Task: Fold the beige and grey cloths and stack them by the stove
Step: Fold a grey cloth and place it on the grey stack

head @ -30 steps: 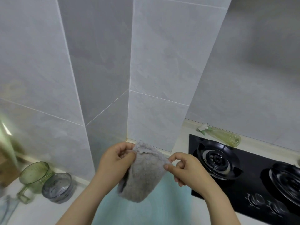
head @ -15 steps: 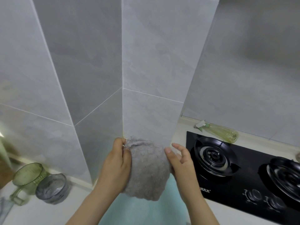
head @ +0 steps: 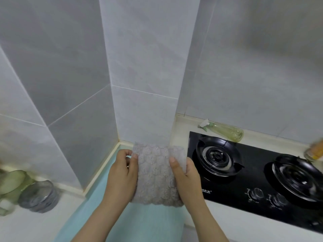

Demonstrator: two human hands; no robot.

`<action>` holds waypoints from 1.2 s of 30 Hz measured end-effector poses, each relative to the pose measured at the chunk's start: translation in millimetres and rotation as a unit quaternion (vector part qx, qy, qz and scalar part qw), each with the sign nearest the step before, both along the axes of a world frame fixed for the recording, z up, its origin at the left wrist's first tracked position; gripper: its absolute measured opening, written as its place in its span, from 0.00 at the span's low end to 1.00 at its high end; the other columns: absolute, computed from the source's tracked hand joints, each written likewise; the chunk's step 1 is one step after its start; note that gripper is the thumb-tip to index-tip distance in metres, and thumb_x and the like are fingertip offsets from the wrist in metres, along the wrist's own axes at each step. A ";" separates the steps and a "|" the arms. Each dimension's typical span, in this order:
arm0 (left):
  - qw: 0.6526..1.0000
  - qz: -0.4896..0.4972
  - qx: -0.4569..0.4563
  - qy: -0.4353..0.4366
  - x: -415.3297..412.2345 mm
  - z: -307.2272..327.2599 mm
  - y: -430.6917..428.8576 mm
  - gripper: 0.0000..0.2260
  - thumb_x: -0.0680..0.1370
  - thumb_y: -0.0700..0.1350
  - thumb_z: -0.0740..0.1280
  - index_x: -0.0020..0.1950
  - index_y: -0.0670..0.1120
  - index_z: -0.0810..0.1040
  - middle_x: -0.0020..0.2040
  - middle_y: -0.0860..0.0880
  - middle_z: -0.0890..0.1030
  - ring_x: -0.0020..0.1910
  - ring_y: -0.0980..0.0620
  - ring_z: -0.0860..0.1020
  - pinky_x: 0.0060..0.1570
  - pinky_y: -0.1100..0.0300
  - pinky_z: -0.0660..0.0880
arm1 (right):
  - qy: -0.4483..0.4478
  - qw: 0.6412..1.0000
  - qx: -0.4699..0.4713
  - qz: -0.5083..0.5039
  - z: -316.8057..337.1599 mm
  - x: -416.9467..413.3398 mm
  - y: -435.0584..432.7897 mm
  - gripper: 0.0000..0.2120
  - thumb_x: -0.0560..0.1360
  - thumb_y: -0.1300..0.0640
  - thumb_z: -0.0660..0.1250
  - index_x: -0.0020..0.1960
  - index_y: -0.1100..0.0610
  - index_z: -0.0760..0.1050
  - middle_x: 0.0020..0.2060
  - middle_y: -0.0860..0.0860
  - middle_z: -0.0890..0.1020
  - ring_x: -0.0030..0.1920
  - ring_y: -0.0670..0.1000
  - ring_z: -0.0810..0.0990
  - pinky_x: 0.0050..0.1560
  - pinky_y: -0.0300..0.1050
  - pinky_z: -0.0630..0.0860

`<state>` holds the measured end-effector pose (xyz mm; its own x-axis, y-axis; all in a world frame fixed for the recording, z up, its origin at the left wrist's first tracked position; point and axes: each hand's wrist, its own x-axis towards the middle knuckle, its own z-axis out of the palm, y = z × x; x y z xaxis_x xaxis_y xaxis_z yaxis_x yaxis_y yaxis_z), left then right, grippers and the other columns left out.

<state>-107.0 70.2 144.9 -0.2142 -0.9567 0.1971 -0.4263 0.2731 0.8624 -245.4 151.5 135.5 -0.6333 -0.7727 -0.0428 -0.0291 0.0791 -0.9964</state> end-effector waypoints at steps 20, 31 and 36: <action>0.937 -0.336 0.069 0.067 -111.6 -2.9 134.5 0.11 0.81 0.46 0.58 0.62 0.55 0.66 0.42 0.51 0.77 0.37 0.57 0.76 0.35 0.64 0.69 | 0.023 0.952 0.009 -0.305 0.9 -55.7 203.2 0.09 0.78 0.54 0.66 0.57 0.49 0.77 0.51 0.45 0.83 0.51 0.44 0.82 0.45 0.42 0.79; 0.899 -0.437 -0.001 0.043 -256.9 -5.7 308.6 0.15 0.80 0.49 0.58 0.67 0.54 0.66 0.63 0.55 0.73 0.60 0.53 0.73 0.57 0.57 0.69 | 0.127 0.921 0.030 -0.368 6.9 -176.2 384.3 0.07 0.79 0.56 0.64 0.48 0.45 0.76 0.41 0.36 0.82 0.43 0.36 0.79 0.39 0.28 0.72; 0.890 -0.453 -0.009 0.040 -326.0 -7.3 385.6 0.16 0.80 0.48 0.59 0.68 0.53 0.66 0.63 0.55 0.72 0.59 0.55 0.72 0.52 0.64 0.65 | 0.137 0.910 0.057 -0.388 3.2 -242.0 464.8 0.06 0.80 0.55 0.63 0.53 0.46 0.76 0.43 0.37 0.81 0.45 0.33 0.79 0.42 0.27 0.73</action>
